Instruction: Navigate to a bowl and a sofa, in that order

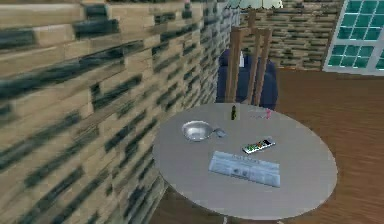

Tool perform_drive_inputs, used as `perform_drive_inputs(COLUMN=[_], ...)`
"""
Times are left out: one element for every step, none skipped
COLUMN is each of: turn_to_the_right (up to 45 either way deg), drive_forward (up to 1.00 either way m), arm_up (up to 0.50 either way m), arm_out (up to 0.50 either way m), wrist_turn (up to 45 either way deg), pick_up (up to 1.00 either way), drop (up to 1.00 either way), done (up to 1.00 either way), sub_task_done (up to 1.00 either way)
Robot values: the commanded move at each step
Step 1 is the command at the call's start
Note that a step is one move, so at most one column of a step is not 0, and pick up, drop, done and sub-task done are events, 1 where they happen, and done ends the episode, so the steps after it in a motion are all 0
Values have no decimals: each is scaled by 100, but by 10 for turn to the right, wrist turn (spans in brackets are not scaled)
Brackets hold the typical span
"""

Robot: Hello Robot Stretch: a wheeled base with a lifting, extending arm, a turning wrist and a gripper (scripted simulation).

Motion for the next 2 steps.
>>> perform_drive_inputs(turn_to_the_right=[0,450], drive_forward=[0,0], arm_up=[0,0], arm_out=[0,0], wrist_turn=[0,0], pick_up=[0,0], drop=[0,0], done=[0,0], sub_task_done=[100,0])
